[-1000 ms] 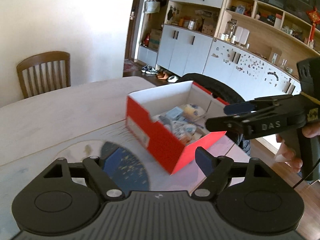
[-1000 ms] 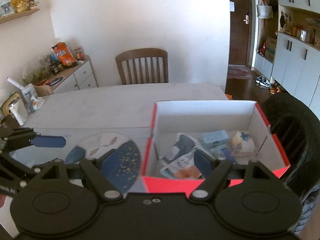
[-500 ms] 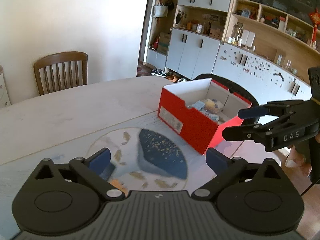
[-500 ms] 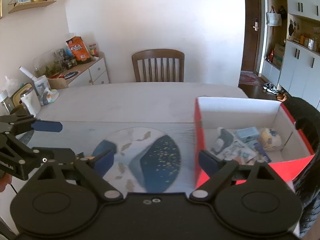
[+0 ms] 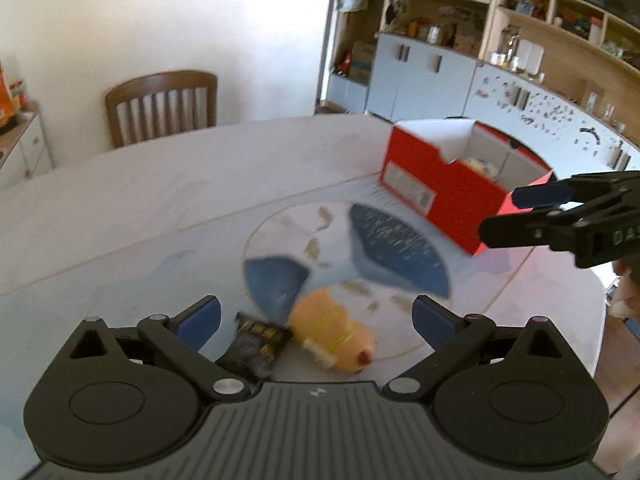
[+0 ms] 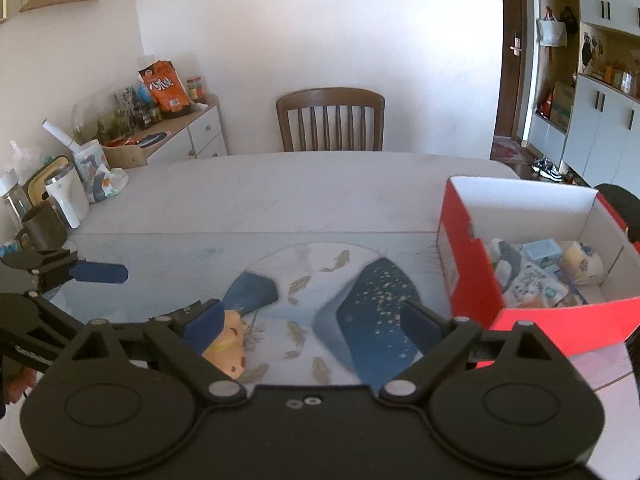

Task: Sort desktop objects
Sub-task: 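Move both grippers back from the red box toward the black bag and orange toy, then grasp the black snack bag with left gripper while right grasps the orange toy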

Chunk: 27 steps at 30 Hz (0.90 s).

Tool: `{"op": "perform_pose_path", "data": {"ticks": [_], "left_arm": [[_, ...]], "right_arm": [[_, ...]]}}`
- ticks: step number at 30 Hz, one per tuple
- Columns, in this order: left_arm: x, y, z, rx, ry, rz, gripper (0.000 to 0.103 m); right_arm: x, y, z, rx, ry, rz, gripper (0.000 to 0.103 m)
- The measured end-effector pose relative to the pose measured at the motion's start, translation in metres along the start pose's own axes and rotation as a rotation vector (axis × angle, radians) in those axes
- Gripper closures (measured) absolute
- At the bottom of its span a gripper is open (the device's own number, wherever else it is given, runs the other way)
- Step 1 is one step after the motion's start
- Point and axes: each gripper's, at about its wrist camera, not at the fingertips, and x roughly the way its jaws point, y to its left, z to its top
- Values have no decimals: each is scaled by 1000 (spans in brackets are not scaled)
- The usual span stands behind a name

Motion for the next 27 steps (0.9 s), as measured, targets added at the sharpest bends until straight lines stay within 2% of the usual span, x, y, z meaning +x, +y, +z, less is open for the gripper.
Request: {"op": "perform_pose_path", "data": {"ticks": [9, 14, 27], "left_arm": [[21, 26, -22, 6, 34, 55, 1], [32, 31, -32, 68, 45, 88, 1], [56, 36, -44, 123, 41, 104, 2]], "right_arm": [[31, 36, -9, -8, 36, 0, 8], [51, 55, -21, -38, 66, -35, 8], [95, 81, -30, -57, 141, -64, 11]]}}
